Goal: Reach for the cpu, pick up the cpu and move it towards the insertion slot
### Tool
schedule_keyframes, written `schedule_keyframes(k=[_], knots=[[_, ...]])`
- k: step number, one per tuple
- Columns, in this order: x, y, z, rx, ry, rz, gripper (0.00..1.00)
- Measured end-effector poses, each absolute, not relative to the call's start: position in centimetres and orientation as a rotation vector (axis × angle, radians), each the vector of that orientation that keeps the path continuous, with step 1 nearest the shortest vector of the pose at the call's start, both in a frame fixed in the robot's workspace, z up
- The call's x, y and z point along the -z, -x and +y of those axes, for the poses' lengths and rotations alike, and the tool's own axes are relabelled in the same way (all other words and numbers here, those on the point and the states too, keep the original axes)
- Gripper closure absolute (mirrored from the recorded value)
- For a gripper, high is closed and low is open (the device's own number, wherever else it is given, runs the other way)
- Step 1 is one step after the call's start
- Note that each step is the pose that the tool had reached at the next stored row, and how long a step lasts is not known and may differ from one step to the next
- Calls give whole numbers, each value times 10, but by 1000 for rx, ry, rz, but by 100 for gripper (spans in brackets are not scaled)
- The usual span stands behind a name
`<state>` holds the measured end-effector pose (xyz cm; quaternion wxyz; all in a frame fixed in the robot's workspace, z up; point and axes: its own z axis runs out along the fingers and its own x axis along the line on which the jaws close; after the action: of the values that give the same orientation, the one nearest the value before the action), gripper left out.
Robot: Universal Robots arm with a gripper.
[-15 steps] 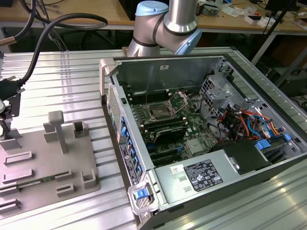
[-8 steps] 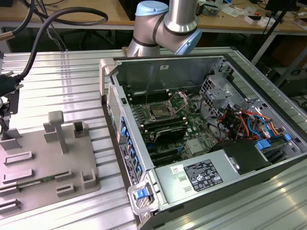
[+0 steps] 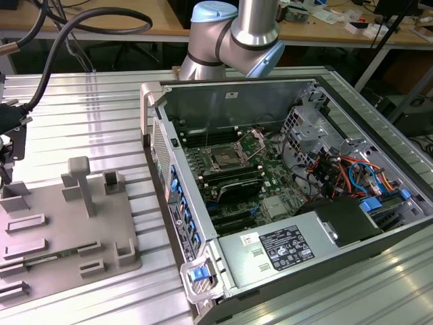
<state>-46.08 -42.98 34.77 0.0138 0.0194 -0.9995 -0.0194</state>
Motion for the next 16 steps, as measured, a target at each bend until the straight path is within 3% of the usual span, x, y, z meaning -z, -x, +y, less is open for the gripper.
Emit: schedule_keyframes(k=[16], knots=[[-357, 461, -430, 60, -61, -3113, 45]])
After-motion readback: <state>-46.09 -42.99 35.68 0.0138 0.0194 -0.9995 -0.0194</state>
